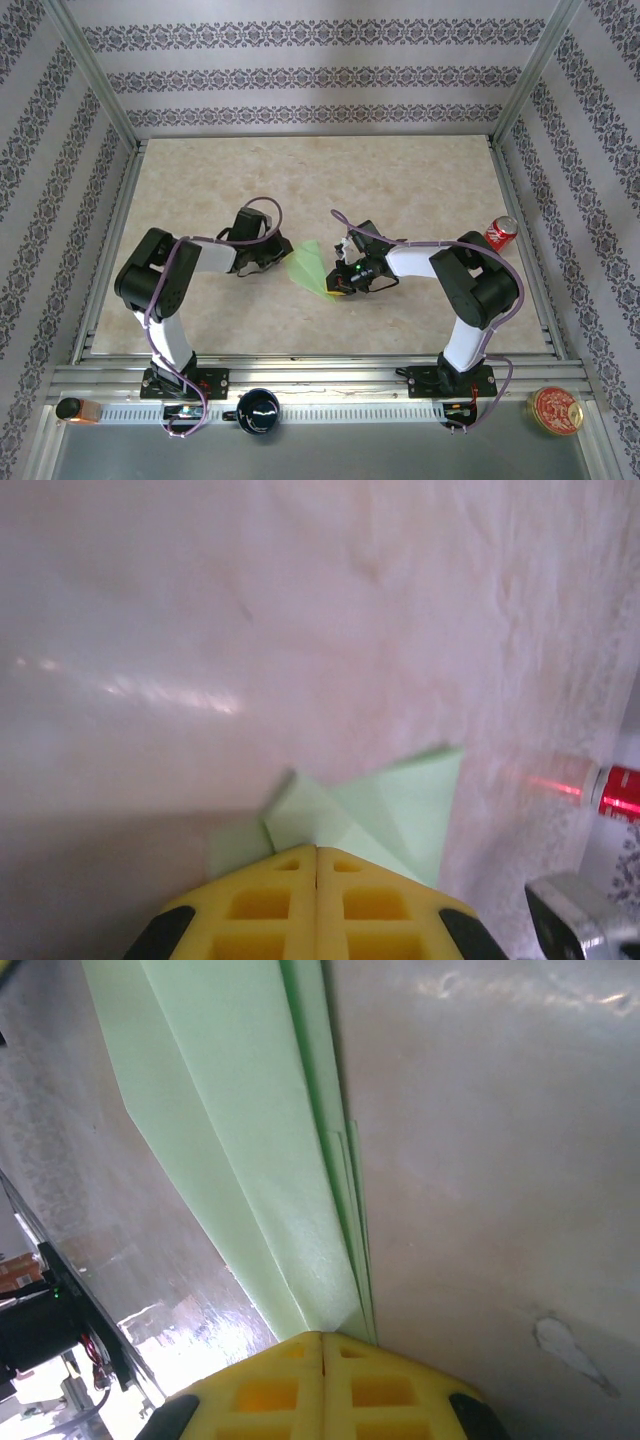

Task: Fold a paper plane with a square sheet of paper (pick it up from the middle)
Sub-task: Fourth fold the wing at the center of the table.

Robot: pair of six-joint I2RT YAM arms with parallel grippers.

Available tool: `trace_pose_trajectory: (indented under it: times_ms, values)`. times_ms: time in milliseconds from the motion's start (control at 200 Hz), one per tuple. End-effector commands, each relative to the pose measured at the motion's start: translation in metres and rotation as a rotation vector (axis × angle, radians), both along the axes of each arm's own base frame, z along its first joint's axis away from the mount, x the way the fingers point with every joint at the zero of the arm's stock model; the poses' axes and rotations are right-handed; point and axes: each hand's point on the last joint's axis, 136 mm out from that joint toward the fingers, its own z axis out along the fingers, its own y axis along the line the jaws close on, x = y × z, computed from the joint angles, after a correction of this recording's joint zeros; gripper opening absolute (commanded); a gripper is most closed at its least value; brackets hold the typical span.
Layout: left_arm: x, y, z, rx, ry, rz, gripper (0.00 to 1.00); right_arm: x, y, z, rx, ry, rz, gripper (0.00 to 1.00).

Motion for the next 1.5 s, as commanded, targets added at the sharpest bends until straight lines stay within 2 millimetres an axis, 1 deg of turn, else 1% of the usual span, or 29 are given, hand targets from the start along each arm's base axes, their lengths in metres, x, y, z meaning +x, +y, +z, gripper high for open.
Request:
trace_pose_trajectory:
  times_ms: [0, 80, 155, 265, 330, 425, 540, 590, 660, 719, 769, 844, 929, 999, 1079, 1199, 1324, 1384, 1499]
  values:
    - [0.012, 0.014, -0.006, 0.043, 0.011, 0.012, 0.06, -0.027, -0.033, -0.034, -0.182, 0.101, -0.010, 0.01]
    - [0.015, 0.020, -0.007, 0.054, 0.031, 0.010, 0.06, -0.028, -0.033, -0.034, -0.181, 0.102, -0.009, 0.01]
    - [0.016, 0.021, -0.001, 0.061, 0.023, 0.000, 0.06, -0.026, -0.031, -0.032, -0.174, 0.097, -0.008, 0.01]
    - [0.017, 0.020, 0.016, 0.059, -0.006, -0.011, 0.07, -0.021, -0.025, -0.024, -0.152, 0.074, -0.005, 0.03]
    - [0.016, 0.019, 0.029, 0.051, -0.030, -0.012, 0.07, -0.016, -0.021, -0.018, -0.136, 0.060, -0.008, 0.05]
    - [0.012, 0.016, 0.045, 0.050, -0.060, -0.017, 0.08, -0.009, -0.010, -0.005, -0.091, 0.033, -0.014, 0.05]
    - [0.000, 0.005, 0.056, 0.039, -0.074, -0.068, 0.09, 0.001, 0.001, 0.016, -0.042, -0.013, -0.025, 0.12]
    - [-0.007, -0.006, 0.060, 0.027, -0.080, -0.106, 0.09, 0.005, 0.001, 0.025, -0.025, -0.035, -0.044, 0.16]
    - [-0.015, -0.023, 0.063, 0.005, -0.086, -0.170, 0.09, 0.007, 0.000, 0.035, -0.012, -0.062, -0.072, 0.18]
    - [-0.022, -0.037, 0.062, 0.002, -0.083, -0.225, 0.09, 0.005, -0.005, 0.040, -0.016, -0.072, -0.103, 0.20]
    - [-0.026, -0.045, 0.059, 0.015, -0.081, -0.266, 0.09, 0.002, -0.012, 0.041, -0.029, -0.072, -0.133, 0.20]
    - [-0.027, -0.051, 0.054, 0.037, -0.072, -0.300, 0.09, -0.007, -0.019, 0.038, -0.031, -0.053, -0.173, 0.21]
    - [-0.026, -0.059, 0.051, 0.007, -0.070, -0.306, 0.09, -0.017, -0.026, 0.032, -0.035, -0.015, -0.217, 0.24]
    - [-0.025, -0.063, 0.043, -0.004, -0.049, -0.309, 0.09, -0.023, -0.023, 0.030, -0.010, 0.007, -0.252, 0.27]
    - [-0.025, -0.065, 0.035, -0.006, -0.028, -0.317, 0.08, -0.031, -0.018, 0.028, 0.005, 0.034, -0.266, 0.28]
    - [-0.025, -0.071, 0.030, -0.038, -0.026, -0.325, 0.08, -0.035, -0.021, 0.016, -0.028, 0.068, -0.292, 0.29]
    - [-0.023, -0.068, 0.017, -0.012, 0.004, -0.317, 0.08, -0.035, -0.022, 0.010, -0.044, 0.073, -0.305, 0.29]
    - [-0.024, -0.065, 0.010, 0.006, 0.022, -0.304, 0.08, -0.035, -0.023, 0.009, -0.048, 0.078, -0.306, 0.29]
    - [-0.028, -0.059, 0.002, 0.035, 0.040, -0.298, 0.07, -0.037, -0.026, 0.005, -0.067, 0.090, -0.317, 0.30]
